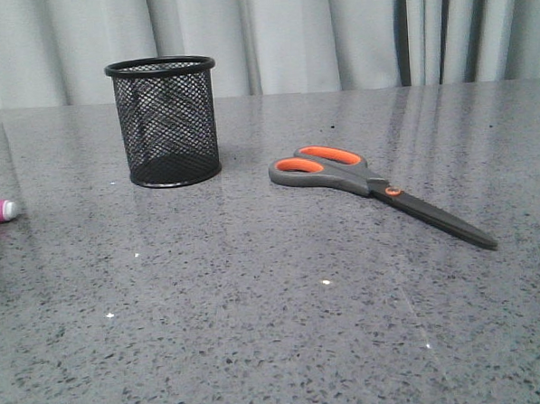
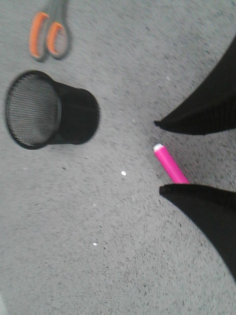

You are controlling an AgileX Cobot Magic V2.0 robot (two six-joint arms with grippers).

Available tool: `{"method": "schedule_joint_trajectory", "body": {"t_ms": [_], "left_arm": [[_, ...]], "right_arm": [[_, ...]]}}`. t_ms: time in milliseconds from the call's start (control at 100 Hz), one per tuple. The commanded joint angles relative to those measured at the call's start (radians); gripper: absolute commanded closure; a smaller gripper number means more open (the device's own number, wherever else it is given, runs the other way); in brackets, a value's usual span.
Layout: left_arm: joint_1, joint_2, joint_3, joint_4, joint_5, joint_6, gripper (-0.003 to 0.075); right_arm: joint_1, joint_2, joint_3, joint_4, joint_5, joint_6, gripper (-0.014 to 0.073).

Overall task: Put pen and scissors into bin
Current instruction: 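Lower the left gripper onto the pink marker and grasp it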

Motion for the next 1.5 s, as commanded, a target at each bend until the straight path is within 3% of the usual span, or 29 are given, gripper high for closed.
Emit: {"method": "schedule_joint_trajectory", "body": {"t_ms": [0,160,330,450,530,700,910,1491], "left_arm": [[-0.043,0.056,-0.086,0.052,0.010,0.009,0.0510],[-0.093,0.152,-0.130,0.187,0.076,0.046,0.0510],[-0.148,0.239,-0.129,0.291,0.125,0.453,0.0510],[-0.158,0.294,-0.129,0.308,0.107,0.611,0.0509],[-0.151,0.335,-0.129,0.317,0.107,0.621,0.0487],[-0.145,0.402,-0.129,0.297,0.111,0.623,0.0329],[-0.140,0.449,-0.129,0.280,0.151,0.733,0.0335],[-0.127,0.546,-0.129,0.231,0.057,0.782,0.0335]], "right_arm": [[0.002,0.016,-0.039,-0.007,-0.068,-0.022,0.0223],[0.002,0.016,-0.039,-0.007,-0.068,-0.022,0.0223],[0.002,0.016,-0.039,-0.013,-0.068,-0.022,0.0223],[0.002,0.016,-0.039,-0.032,-0.066,-0.022,0.0223],[0.007,0.016,-0.039,-0.054,-0.067,-0.022,0.0223],[0.041,0.016,-0.039,-0.094,-0.060,-0.022,0.0223],[0.060,0.016,-0.039,-0.103,-0.059,-0.022,0.0223],[0.071,0.024,-0.039,-0.133,-0.056,-0.022,0.0223]]}}
